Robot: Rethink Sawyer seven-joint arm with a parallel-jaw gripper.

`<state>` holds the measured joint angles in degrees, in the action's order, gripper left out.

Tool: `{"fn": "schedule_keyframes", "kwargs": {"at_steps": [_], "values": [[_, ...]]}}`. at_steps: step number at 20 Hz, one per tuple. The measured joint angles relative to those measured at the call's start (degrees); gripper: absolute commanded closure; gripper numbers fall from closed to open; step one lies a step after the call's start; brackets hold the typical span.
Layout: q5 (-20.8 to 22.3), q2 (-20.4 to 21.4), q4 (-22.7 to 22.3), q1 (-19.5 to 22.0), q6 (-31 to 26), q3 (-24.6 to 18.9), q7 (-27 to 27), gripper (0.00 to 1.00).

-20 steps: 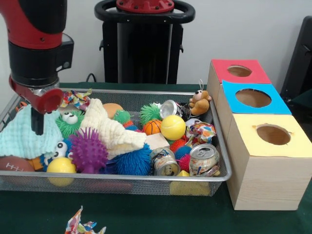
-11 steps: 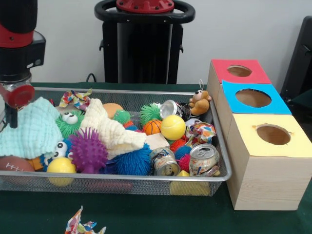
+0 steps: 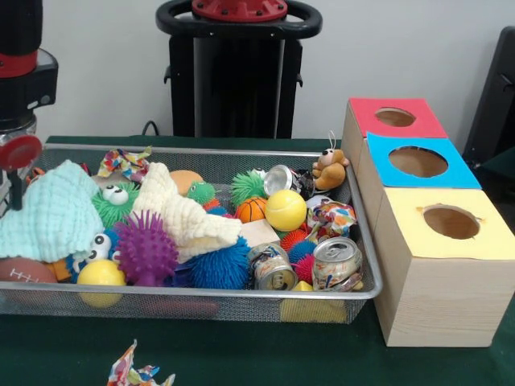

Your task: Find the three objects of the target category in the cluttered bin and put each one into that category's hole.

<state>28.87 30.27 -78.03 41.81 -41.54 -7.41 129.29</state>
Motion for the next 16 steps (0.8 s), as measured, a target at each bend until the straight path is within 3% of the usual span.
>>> {"fn": "schedule_keyframes", "kwargs": {"at_steps": [16], "values": [[0.0, 0.2, -5.5, 3.0, 0.0, -3.1, 0.0, 0.0]]}}
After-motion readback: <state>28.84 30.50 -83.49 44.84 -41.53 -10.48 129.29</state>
